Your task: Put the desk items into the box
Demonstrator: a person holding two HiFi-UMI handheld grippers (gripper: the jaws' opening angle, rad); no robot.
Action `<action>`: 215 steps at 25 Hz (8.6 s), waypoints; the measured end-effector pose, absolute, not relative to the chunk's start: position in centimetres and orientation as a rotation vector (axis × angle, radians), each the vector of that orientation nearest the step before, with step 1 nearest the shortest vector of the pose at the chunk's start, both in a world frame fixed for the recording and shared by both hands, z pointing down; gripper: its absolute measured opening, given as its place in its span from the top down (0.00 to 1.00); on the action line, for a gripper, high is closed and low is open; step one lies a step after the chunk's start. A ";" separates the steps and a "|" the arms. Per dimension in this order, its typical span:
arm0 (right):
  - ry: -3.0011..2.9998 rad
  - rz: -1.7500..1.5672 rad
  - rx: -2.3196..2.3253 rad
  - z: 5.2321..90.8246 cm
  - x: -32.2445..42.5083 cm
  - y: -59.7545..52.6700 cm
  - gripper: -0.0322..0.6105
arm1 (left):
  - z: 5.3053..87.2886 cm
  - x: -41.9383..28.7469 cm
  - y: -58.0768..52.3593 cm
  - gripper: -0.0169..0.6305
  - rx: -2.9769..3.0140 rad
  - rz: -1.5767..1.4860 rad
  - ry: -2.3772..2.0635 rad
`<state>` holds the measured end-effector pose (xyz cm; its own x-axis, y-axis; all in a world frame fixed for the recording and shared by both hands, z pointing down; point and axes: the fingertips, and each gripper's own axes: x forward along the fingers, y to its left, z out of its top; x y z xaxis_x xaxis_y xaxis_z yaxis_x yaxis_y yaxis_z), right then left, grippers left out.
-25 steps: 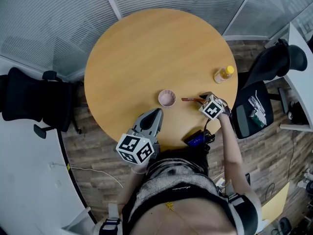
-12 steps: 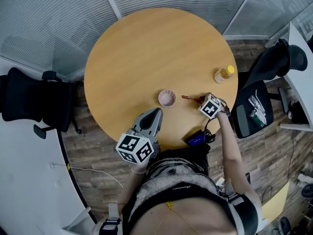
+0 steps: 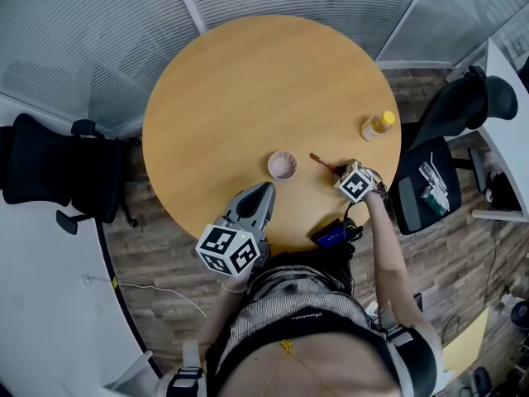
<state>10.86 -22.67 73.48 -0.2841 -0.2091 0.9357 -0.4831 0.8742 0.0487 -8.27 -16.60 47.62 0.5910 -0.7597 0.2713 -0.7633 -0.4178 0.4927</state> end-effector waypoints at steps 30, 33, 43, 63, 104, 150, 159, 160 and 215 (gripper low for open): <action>-1.944 0.254 0.651 67.8 10.5 -21.3 0.85 | 46.3 -7.8 -13.9 0.97 2.307 0.015 -1.156; -1.963 0.283 0.693 66.7 10.2 -20.8 0.85 | 46.2 -7.8 -13.5 0.97 2.315 0.019 -1.140; -2.060 0.309 0.796 62.5 8.5 -19.5 0.85 | 46.6 -7.6 -12.8 0.97 2.333 0.039 -1.104; -2.332 0.273 0.860 54.0 2.1 -18.0 0.85 | 48.0 -8.7 -12.0 0.97 2.291 0.062 -1.146; -1.991 0.255 0.703 61.0 -0.7 -19.1 0.85 | 49.8 -11.8 -13.2 0.97 2.196 0.049 -1.216; -1.825 0.200 0.504 64.4 -5.2 -21.2 0.85 | 50.9 -13.1 -14.9 0.97 2.170 0.037 -1.202; -1.827 0.205 0.510 64.9 -5.4 -21.8 0.85 | 51.0 -13.4 -15.0 0.97 2.162 0.038 -1.208; -1.830 0.208 0.511 64.9 -5.3 -21.8 0.85 | 51.0 -13.3 -15.0 0.97 2.163 0.038 -1.208; -2.183 0.230 0.755 59.0 -2.4 -19.1 0.76 | 49.4 -10.6 -12.8 0.97 2.230 0.061 -1.158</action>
